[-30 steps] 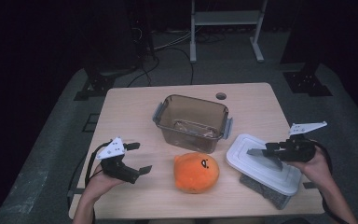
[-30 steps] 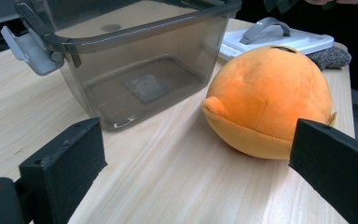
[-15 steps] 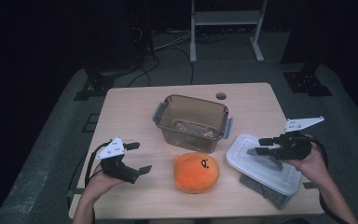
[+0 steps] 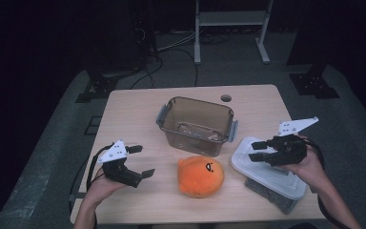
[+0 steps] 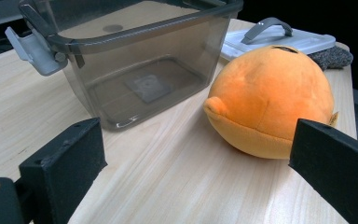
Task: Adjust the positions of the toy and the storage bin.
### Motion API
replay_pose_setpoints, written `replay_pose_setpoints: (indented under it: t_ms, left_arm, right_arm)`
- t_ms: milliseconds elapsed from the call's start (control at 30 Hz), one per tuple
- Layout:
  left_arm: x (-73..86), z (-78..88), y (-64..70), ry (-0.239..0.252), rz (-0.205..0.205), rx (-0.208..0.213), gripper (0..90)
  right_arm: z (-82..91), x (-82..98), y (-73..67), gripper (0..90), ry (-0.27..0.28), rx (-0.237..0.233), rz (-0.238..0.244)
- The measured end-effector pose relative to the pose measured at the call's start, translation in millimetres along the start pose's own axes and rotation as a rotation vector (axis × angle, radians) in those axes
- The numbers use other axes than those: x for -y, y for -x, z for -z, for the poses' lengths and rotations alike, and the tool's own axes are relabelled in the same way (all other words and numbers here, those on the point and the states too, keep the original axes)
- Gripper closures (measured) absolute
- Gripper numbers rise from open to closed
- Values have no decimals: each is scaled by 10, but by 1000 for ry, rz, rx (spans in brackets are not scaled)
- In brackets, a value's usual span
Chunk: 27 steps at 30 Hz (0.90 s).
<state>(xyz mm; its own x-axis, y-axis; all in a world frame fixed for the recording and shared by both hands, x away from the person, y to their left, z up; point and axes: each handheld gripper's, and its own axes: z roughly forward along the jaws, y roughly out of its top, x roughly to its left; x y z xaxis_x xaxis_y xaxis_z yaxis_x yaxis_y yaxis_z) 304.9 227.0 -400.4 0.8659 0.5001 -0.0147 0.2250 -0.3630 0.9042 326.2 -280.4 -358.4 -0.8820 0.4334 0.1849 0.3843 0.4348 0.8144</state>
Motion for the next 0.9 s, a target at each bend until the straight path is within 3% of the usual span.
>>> replay_pose_setpoints:
  t_ms: [367,900]
  left_arm:
    - [1,3,0,4,2,0,26]
    - [25,32,5,2,8,-10,26]
  right_arm:
    - [-133,-199,-154,451,-13,-47,57]
    - [-495,-412,-311,410,-62,-127,119]
